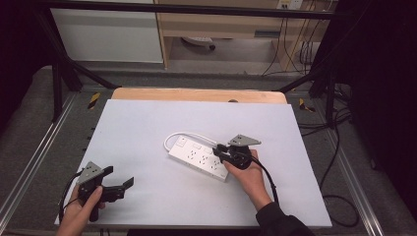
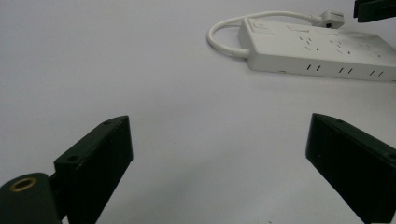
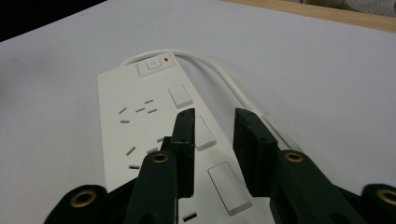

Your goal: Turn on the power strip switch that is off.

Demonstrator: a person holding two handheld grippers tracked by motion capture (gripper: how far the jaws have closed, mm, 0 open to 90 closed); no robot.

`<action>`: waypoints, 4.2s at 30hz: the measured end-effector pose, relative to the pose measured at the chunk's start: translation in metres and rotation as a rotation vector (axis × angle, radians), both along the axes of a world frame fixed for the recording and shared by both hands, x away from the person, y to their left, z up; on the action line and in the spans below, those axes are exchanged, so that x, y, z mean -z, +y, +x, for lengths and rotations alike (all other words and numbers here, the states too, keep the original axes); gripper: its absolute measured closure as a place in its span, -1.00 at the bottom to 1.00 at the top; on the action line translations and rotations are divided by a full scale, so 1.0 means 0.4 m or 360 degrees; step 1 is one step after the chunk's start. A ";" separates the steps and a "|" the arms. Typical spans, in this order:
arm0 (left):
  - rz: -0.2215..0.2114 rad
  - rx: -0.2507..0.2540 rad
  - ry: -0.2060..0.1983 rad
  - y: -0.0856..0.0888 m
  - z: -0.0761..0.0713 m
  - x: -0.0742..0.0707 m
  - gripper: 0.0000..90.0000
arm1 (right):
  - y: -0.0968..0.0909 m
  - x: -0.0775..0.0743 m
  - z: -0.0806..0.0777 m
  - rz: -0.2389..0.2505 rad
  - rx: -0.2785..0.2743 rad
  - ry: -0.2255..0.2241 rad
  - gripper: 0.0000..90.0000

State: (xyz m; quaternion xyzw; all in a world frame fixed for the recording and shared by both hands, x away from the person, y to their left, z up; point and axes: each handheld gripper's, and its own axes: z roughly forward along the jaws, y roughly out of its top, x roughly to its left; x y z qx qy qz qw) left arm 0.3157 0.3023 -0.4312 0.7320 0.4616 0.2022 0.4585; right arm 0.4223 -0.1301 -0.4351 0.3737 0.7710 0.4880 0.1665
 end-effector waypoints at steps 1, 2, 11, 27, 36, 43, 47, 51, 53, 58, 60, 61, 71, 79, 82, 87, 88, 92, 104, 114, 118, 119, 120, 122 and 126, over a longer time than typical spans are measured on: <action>0.0000 0.0000 0.0000 0.000 0.000 0.000 -0.84 | 0.000 -0.002 -0.001 0.0002 0.0002 0.0006 0.49; 0.0000 0.0001 0.0002 0.000 0.000 0.000 -0.84 | -0.001 -0.004 -0.001 0.0002 0.0003 0.0008 0.45; 0.0003 0.0000 0.0003 0.000 0.001 0.001 -0.84 | -0.015 -0.034 0.008 0.0018 0.0074 0.0052 -0.22; 0.0000 -0.0007 0.0010 0.000 0.002 0.003 -0.84 | -0.013 -0.056 0.019 -0.0018 0.0148 0.0059 -0.91; 0.0007 0.0002 0.0016 -0.001 0.002 0.003 -0.84 | -0.019 -0.069 0.019 -0.0025 0.0240 -0.0019 -0.92; 0.0008 -0.0002 0.0016 0.000 0.002 0.003 -0.84 | -0.034 -0.080 0.021 -0.0008 0.0255 -0.0033 -0.90; 0.0008 0.0001 0.0018 0.000 0.002 0.004 -0.84 | -0.044 -0.084 0.022 0.0001 0.0261 -0.0032 -0.89; 0.0008 -0.0002 0.0018 0.000 0.001 0.004 -0.84 | -0.053 -0.088 0.023 0.0016 0.0274 -0.0036 -0.88; 0.0008 -0.0003 0.0018 0.000 0.001 0.004 -0.84 | -0.058 -0.090 0.023 0.0017 0.0275 -0.0039 -0.88; 0.0011 -0.0002 0.0016 0.000 0.001 0.003 -0.84 | -0.070 -0.095 0.024 0.0030 0.0299 -0.0050 -0.87; 0.0010 -0.0003 0.0018 0.000 0.001 0.003 -0.84 | -0.077 -0.098 0.024 0.0034 0.0309 -0.0057 -0.87; 0.0010 -0.0003 0.0018 0.000 0.001 0.004 -0.84 | -0.080 -0.100 0.023 0.0037 0.0311 -0.0058 -0.86; 0.0019 -0.0003 0.0014 0.000 0.001 0.003 -0.84 | -0.140 -0.128 0.004 0.0074 0.0262 -0.0030 -0.85; 0.0012 -0.0006 0.0014 0.000 0.000 0.003 -0.84 | -0.204 -0.143 -0.019 0.0098 0.0284 -0.0048 -0.87; 0.0011 -0.0006 0.0014 0.000 0.000 0.003 -0.84 | -0.226 -0.146 -0.027 0.0110 0.0298 -0.0051 -0.88; 0.0014 -0.0007 0.0010 0.000 -0.001 0.003 -0.84 | -0.258 -0.150 -0.040 0.0125 0.0316 -0.0063 -0.88; 0.0014 -0.0007 0.0010 0.000 -0.001 0.003 -0.84 | -0.264 -0.151 -0.043 0.0127 0.0321 -0.0062 -0.88; 0.0014 -0.0007 0.0009 0.000 -0.001 0.003 -0.84 | -0.288 -0.149 -0.056 0.0132 0.0340 -0.0064 -0.88; 0.0018 0.0000 0.0008 0.000 -0.001 0.004 -0.84 | -0.373 -0.117 -0.097 0.0151 0.0414 -0.0054 -0.88; 0.0022 0.0006 0.0001 0.000 -0.001 0.004 -0.84 | -0.435 -0.085 -0.123 0.0165 0.0482 -0.0043 -0.87; 0.0022 0.0011 -0.0004 0.000 -0.002 0.004 -0.84 | -0.448 -0.069 -0.132 0.0158 0.0496 -0.0039 -0.87; 0.0022 0.0011 -0.0004 0.000 -0.002 0.004 -0.84 | -0.451 -0.064 -0.134 0.0156 0.0499 -0.0033 -0.87; 0.0021 0.0011 -0.0003 -0.001 -0.002 0.004 -0.84 | -0.453 -0.058 -0.136 0.0156 0.0504 -0.0031 -0.87; 0.0020 0.0012 -0.0004 -0.001 -0.002 0.004 -0.84 | -0.454 -0.045 -0.139 0.0151 0.0504 -0.0016 -0.88; 0.0028 0.0017 0.0000 -0.001 -0.002 0.004 -0.84 | -0.446 -0.018 -0.143 0.0115 0.0486 0.0010 -0.89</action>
